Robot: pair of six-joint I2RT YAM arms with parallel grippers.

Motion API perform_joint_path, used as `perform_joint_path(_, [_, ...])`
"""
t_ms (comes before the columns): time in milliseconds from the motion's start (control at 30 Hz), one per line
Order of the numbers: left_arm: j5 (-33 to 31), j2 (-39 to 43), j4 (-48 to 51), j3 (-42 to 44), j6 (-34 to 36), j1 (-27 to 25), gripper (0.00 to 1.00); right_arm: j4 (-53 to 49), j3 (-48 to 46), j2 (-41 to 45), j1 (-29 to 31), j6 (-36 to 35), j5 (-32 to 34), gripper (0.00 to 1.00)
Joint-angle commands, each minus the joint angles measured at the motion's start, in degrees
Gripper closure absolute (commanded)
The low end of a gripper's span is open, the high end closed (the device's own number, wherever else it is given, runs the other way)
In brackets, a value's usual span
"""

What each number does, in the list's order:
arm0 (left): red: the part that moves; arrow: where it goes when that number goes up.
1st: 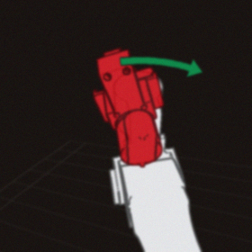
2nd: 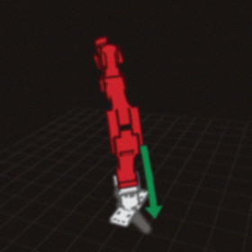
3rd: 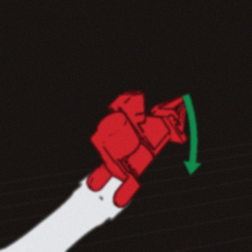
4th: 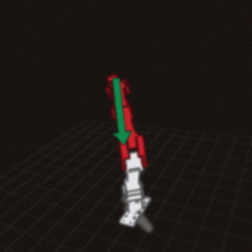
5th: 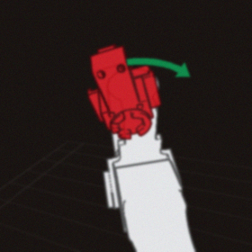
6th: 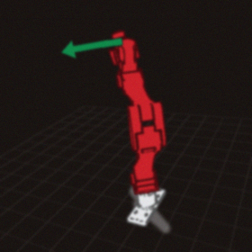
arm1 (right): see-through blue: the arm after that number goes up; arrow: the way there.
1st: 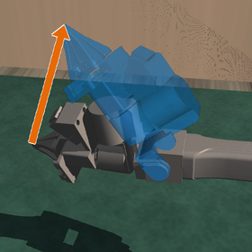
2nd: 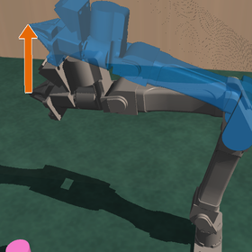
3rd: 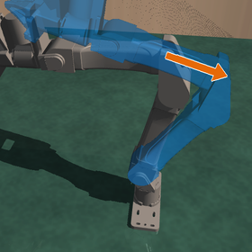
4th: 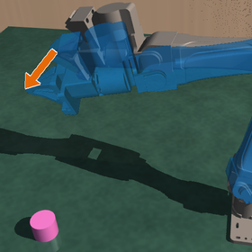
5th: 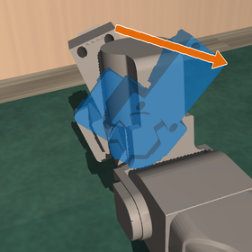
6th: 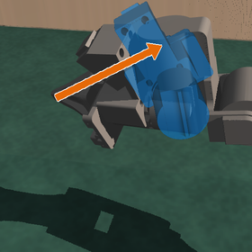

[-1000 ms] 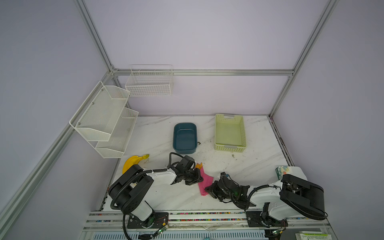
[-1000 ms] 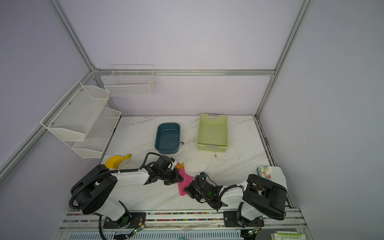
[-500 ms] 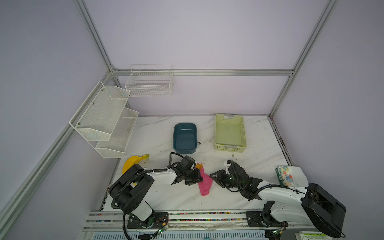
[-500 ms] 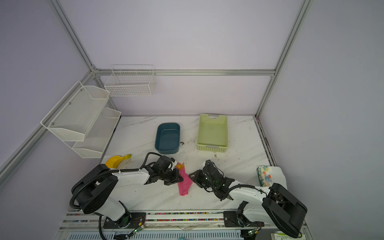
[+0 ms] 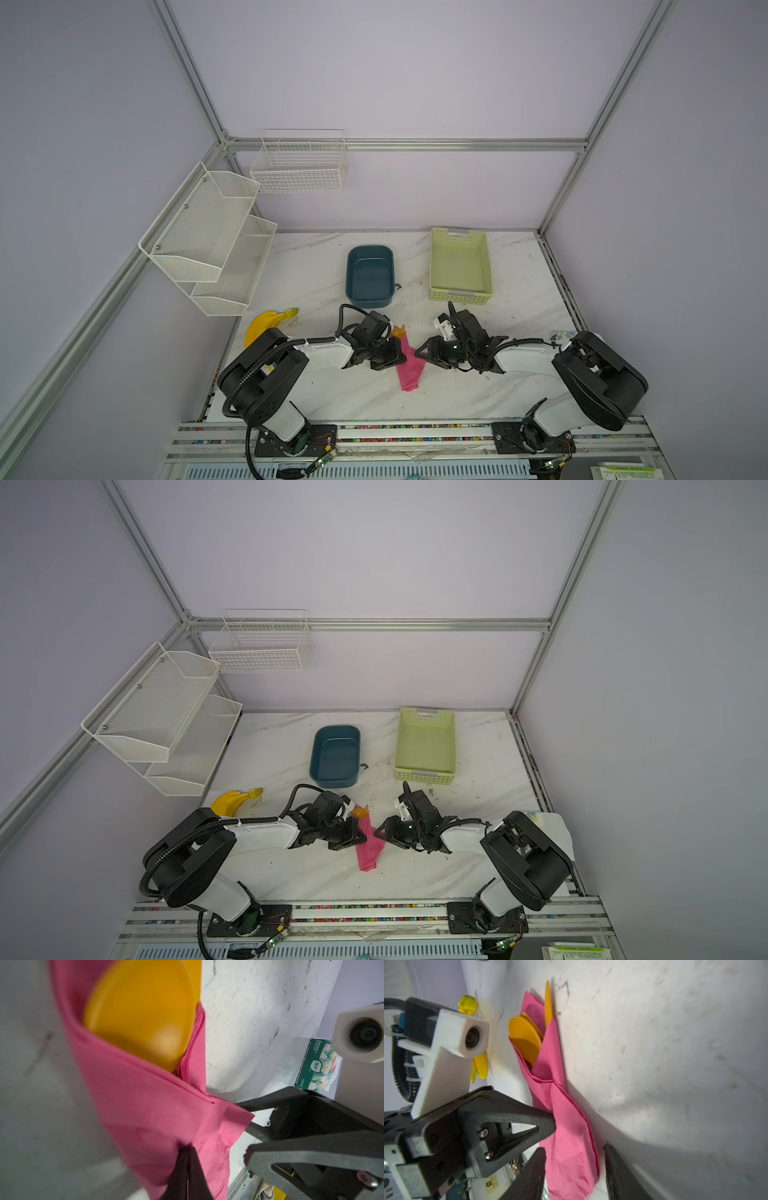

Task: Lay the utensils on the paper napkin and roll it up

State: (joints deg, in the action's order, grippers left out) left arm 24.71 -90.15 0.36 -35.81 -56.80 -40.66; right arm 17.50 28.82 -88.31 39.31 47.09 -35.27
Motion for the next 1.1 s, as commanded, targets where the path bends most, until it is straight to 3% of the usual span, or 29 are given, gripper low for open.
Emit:
perform_joint_path(0, [-2.60, -1.39, 6.03, 1.32, 1.86, -0.38, 0.93, 0.95, -0.08, -4.30, -0.11, -3.34, -5.24, 0.53])
perform_joint_path(400, [-3.42, -0.16, 6.15, 1.54, 1.51, -0.38, 0.93, 8.50, -1.05, -10.35, -0.11, -0.79, -6.41, 0.68])
perform_joint_path(767, [-5.82, 3.45, 9.70, 0.09, 1.91, -0.38, 0.91, 1.71, -0.75, -6.52, -0.11, -1.98, -1.49, 1.00])
perform_joint_path(1067, [-10.58, 11.89, 16.77, -2.50, 2.92, 0.11, 0.82, -2.15, -1.73, -5.00, -0.11, -2.14, 2.23, 1.00])
